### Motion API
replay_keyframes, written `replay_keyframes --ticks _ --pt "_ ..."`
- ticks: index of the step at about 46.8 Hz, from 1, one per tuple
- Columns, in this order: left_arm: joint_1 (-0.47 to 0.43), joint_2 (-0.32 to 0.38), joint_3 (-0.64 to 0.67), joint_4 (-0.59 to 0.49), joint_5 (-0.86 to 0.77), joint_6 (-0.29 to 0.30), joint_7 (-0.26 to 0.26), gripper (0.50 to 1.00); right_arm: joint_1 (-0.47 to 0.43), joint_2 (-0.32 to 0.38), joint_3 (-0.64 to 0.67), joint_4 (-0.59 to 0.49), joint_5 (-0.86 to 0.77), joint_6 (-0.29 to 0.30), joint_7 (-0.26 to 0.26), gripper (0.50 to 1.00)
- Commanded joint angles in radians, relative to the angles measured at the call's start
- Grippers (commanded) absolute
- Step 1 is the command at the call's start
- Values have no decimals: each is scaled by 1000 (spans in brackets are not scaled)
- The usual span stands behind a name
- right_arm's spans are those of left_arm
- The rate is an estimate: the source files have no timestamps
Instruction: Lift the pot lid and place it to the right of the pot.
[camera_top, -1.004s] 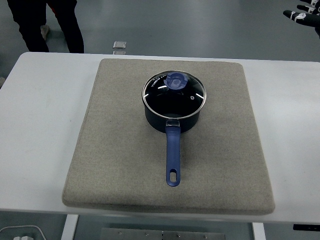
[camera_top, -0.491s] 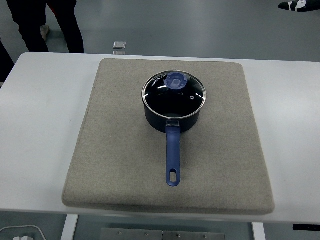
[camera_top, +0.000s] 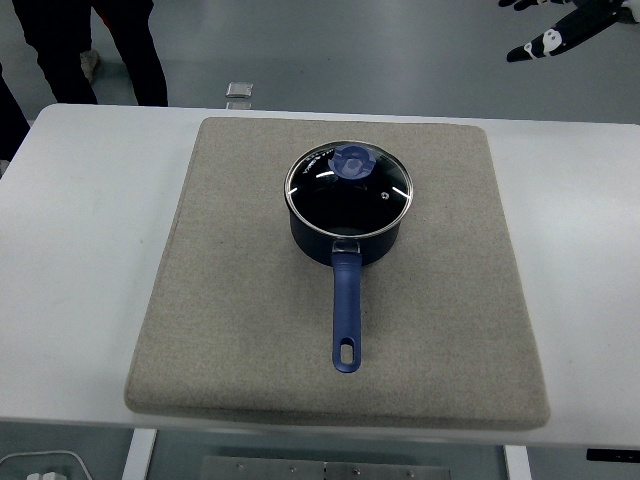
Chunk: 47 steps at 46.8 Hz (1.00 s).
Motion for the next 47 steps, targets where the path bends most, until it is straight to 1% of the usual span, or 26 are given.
replay_keyframes --ticks 1,6,11,16,20,25,31,38,42,44,47 --pt "0 0 0 0 0 0 0 1000 2 -3 0 51 -54 -1 1 917" --pt "0 0 0 0 0 0 -1 1000 11 -14 0 137 -122 -1 20 917" --pt "0 0 -1 0 0 0 -1 1000 23 -20 2 207 -177 -1 20 915" --pt "0 0 0 0 0 0 0 1000 51 -11 6 240 -206 -4 20 915" --pt "0 0 0 0 0 0 -1 1000 60 -2 11 249 -211 -20 20 915" --pt "0 0 0 0 0 0 0 1000 60 20 9 249 -226 -70 21 913" --pt "0 0 0 0 0 0 0 1000 57 23 11 255 -266 -92 26 913" --pt "0 0 0 0 0 0 -1 1000 49 25 8 289 -338 -141 60 909" --pt "0 0 0 0 0 0 0 1000 42 31 8 310 -395 -180 84 905" --pt "0 0 0 0 0 0 0 1000 40 37 6 318 -418 -204 89 905" --pt "0 0 -1 0 0 0 -1 1000 36 46 6 319 -438 -222 96 905"
